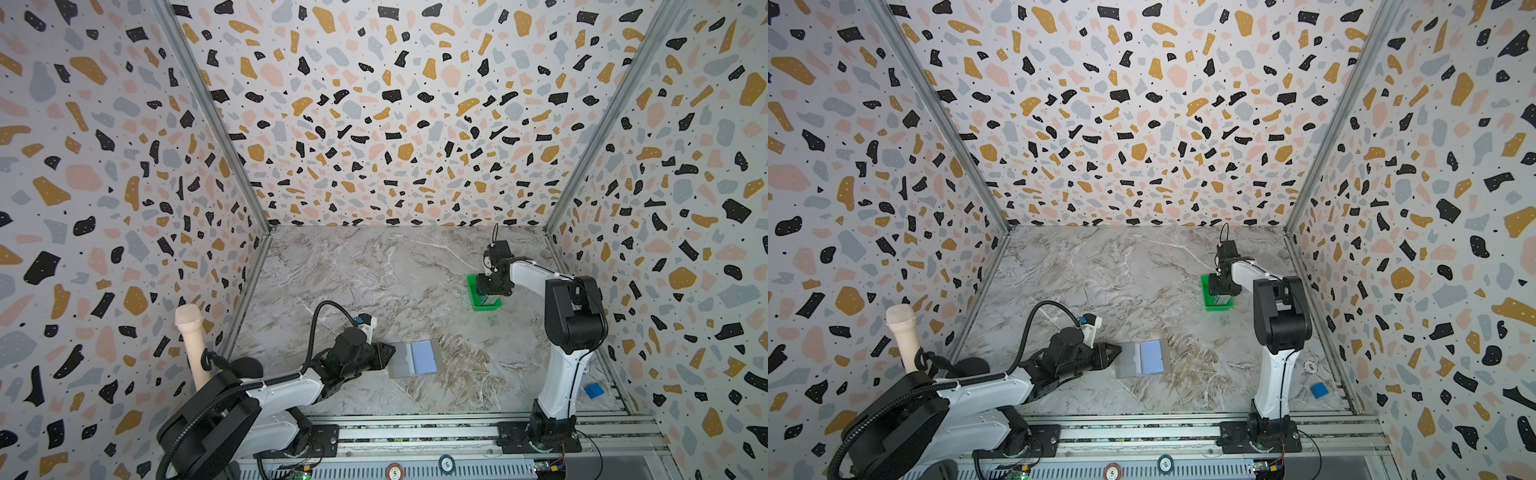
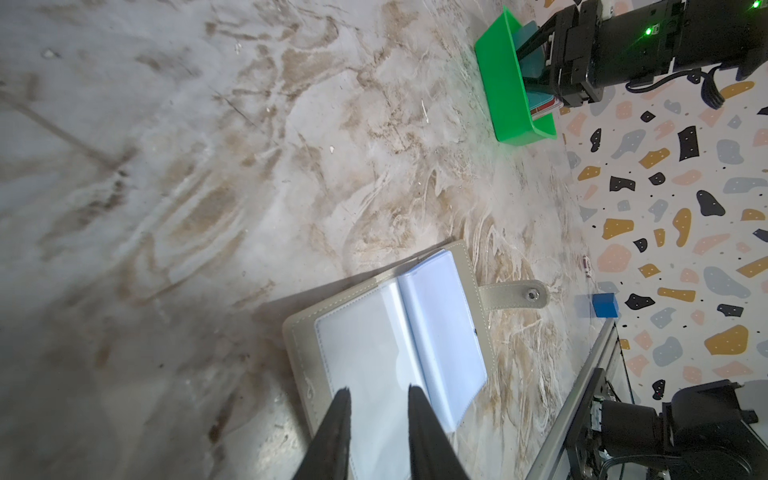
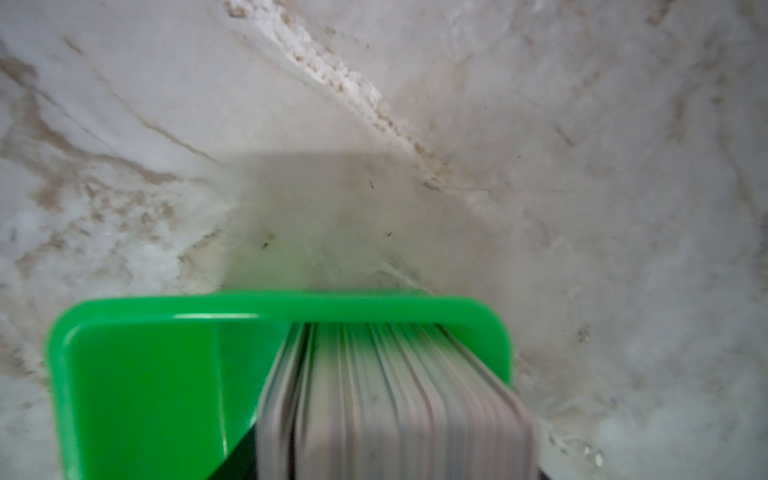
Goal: Put the credit cards into the card holder
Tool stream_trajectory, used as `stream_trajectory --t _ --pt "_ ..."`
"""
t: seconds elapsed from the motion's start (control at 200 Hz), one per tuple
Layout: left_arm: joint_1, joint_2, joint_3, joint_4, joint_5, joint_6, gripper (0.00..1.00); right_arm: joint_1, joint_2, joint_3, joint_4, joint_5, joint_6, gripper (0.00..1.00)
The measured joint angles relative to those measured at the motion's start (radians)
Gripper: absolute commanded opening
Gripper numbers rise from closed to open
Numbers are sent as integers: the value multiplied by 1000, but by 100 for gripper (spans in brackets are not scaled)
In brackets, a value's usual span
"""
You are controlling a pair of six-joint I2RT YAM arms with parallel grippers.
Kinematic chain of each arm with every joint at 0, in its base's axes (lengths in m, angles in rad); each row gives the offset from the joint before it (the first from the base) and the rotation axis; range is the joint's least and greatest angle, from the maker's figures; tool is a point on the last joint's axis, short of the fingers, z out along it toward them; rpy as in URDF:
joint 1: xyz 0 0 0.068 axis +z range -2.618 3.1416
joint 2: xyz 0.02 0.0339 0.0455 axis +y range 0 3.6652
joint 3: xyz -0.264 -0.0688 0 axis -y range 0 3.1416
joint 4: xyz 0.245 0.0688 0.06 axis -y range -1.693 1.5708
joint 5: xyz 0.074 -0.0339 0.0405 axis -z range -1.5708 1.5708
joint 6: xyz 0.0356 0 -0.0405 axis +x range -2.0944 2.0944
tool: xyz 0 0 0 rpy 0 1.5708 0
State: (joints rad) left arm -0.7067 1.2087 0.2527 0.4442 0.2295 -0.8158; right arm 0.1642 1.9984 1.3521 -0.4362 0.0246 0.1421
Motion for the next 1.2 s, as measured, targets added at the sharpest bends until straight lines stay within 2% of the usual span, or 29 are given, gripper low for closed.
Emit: stream_trajectory --t 0.05,0.13,0.25,0.716,1.026,1.201 --pt "0 0 -2 6 1 0 27 3 2 4 -2 16 4 72" --pt "3 0 -6 6 2 0 27 6 5 12 -4 51 11 85" --pt "5 0 -13 6 5 0 27 8 5 16 -6 106 23 90" --pt "12 0 -13 7 23 0 27 15 -1 50 -82 260 40 89" --pt "18 0 -18 8 24 0 27 26 -4 99 -128 317 43 81" --pt "22 0 -21 10 25 0 27 29 -5 111 -147 335 43 73"
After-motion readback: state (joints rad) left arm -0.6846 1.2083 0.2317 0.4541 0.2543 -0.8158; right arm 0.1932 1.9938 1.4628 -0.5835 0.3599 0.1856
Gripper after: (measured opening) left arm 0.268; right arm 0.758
